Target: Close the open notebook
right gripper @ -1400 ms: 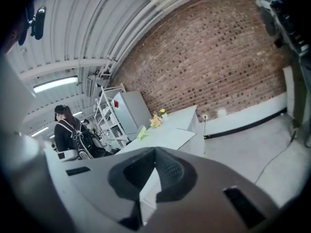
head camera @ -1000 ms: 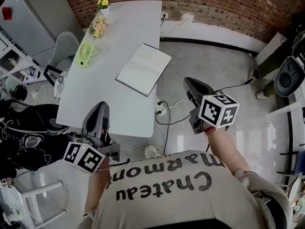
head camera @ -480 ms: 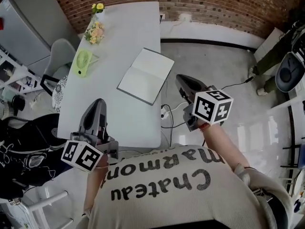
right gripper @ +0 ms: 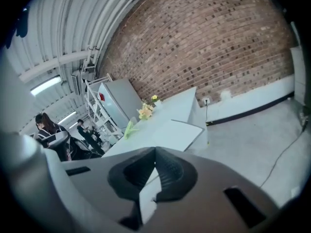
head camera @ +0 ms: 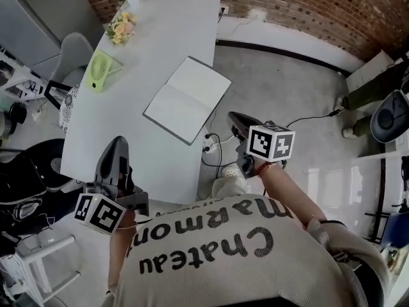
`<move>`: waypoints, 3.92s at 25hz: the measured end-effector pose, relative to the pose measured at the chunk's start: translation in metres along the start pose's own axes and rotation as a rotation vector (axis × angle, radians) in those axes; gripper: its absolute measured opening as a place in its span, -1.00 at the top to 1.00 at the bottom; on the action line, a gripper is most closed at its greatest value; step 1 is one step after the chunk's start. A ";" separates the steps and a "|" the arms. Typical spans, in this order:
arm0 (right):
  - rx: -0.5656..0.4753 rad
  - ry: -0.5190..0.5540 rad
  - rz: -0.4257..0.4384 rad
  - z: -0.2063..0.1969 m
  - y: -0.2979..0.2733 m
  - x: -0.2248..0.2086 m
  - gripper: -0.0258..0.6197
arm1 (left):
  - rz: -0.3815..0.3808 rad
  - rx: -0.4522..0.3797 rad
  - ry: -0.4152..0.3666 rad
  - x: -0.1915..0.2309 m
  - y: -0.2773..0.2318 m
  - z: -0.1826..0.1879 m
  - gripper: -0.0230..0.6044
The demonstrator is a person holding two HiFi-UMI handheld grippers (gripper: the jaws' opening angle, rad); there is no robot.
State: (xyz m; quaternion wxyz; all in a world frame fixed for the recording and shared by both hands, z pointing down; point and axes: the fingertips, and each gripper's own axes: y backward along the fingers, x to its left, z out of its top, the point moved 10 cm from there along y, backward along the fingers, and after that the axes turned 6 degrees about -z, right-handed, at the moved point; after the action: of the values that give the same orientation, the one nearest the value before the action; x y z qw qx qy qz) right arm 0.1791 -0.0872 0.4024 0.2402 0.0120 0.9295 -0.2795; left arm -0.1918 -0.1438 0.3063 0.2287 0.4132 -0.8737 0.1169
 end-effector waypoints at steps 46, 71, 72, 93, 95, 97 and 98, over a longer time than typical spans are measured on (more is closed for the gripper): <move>0.468 -0.217 0.354 0.035 -0.185 -0.142 0.37 | 0.532 -0.062 0.005 -0.072 -0.071 -0.051 0.93; 0.407 -0.135 0.263 0.048 -0.168 -0.121 0.77 | 0.556 -0.084 0.010 -0.082 -0.049 -0.066 0.93; 0.412 -0.123 0.257 0.050 -0.167 -0.119 0.78 | 0.557 -0.087 0.012 -0.082 -0.047 -0.067 0.93; 0.330 0.087 0.238 0.062 -0.144 -0.089 0.79 | 0.552 -0.111 0.036 -0.084 -0.026 -0.079 0.93; 0.330 0.090 0.239 0.063 -0.143 -0.086 0.79 | 0.551 -0.117 0.036 -0.084 -0.025 -0.080 0.93; 0.329 0.085 0.242 0.065 -0.141 -0.083 0.81 | 0.551 -0.122 0.036 -0.084 -0.024 -0.080 0.93; 0.327 0.093 0.244 0.067 -0.140 -0.081 0.81 | 0.551 -0.124 0.037 -0.084 -0.023 -0.080 0.93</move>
State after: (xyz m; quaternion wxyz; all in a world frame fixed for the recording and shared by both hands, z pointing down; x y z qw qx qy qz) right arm 0.2580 -0.2313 0.4626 0.2241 0.1761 0.8735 -0.3946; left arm -0.1031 -0.0707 0.3343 0.2289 0.1434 -0.9542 0.1286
